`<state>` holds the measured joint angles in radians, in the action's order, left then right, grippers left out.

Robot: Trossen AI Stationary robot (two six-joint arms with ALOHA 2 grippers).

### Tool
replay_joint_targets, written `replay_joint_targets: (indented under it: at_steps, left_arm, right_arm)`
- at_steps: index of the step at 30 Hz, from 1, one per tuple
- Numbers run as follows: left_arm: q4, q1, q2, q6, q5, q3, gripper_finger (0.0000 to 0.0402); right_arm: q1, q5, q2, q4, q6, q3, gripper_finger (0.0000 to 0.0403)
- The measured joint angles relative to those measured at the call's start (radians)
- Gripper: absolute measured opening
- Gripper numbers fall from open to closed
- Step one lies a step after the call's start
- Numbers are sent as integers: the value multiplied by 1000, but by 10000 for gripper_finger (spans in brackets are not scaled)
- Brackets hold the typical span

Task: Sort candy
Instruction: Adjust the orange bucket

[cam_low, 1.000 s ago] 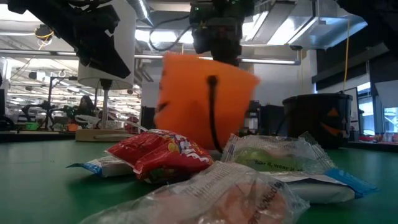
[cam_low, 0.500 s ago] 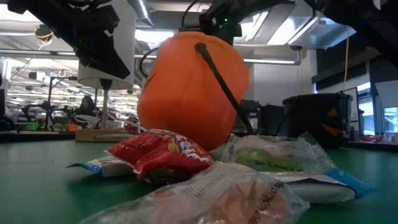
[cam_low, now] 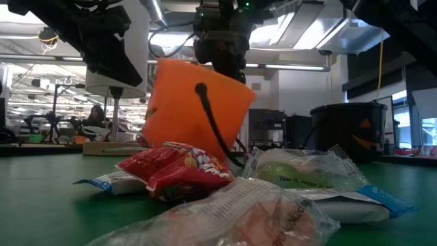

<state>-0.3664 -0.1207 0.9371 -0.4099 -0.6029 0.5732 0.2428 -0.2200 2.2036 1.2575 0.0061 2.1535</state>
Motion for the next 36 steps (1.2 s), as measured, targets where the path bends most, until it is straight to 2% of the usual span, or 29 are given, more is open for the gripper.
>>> replay_joint_targets:
  at_steps: [4,12,17,23,29,33,36]
  left_arm:
    - [0,0,0,0,0,0,160]
    - [0,0,0,0,0,0,160]
    - [0,0,0,0,1,0,160]
    - [-19,0,0,0,12,0,160]
    - [-22,1,0,0,8,0,160]
    - [-22,14,0,36,-58,0,160]
    - [-1,65,0,88,-70,0,160]
  right_arm:
    - [0,4,0,11,-12,4,21]
    - [0,60,0,31,-32,4,128]
    - [-1,59,0,34,-38,4,168]
    - [-14,33,-15,80,-65,57,174]
    - [-76,109,-120,48,-114,58,154]
    - [-112,153,-183,23,-111,3,145]
    - [-144,185,-231,-33,-96,-89,142]
